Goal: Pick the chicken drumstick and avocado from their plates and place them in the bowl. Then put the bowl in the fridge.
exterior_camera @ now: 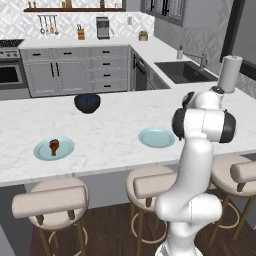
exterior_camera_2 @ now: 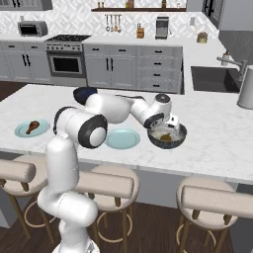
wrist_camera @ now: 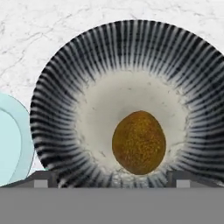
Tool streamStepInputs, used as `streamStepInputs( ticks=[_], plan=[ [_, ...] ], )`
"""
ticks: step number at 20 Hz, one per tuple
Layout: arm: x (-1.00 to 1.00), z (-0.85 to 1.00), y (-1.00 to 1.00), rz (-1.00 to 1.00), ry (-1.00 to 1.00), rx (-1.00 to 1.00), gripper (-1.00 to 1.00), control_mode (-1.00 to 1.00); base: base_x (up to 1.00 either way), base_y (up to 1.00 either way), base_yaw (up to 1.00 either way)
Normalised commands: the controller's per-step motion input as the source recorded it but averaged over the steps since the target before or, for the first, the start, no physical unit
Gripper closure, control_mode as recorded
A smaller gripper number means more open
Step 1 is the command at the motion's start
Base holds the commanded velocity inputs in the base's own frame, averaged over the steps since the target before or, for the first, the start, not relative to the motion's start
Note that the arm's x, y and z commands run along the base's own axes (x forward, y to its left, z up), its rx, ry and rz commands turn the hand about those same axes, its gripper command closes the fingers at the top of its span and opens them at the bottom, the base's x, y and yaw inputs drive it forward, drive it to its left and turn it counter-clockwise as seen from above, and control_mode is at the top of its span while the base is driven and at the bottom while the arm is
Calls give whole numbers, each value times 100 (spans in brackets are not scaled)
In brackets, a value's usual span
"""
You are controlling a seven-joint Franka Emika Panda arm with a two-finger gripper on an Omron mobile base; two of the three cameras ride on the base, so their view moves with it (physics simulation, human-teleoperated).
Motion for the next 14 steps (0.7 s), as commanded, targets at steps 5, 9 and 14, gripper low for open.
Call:
streamStepInputs(
  ticks=[5, 9, 14],
  plan=[
    [-77, 75, 86, 0, -6, 0, -100, -100, 0, 0, 0],
    [-84, 58, 99, 0, 0, 0, -100, -100, 0, 0, 0],
    [-68, 49, 99, 0, 3, 0, -100, -100, 0, 0, 0]
  ],
)
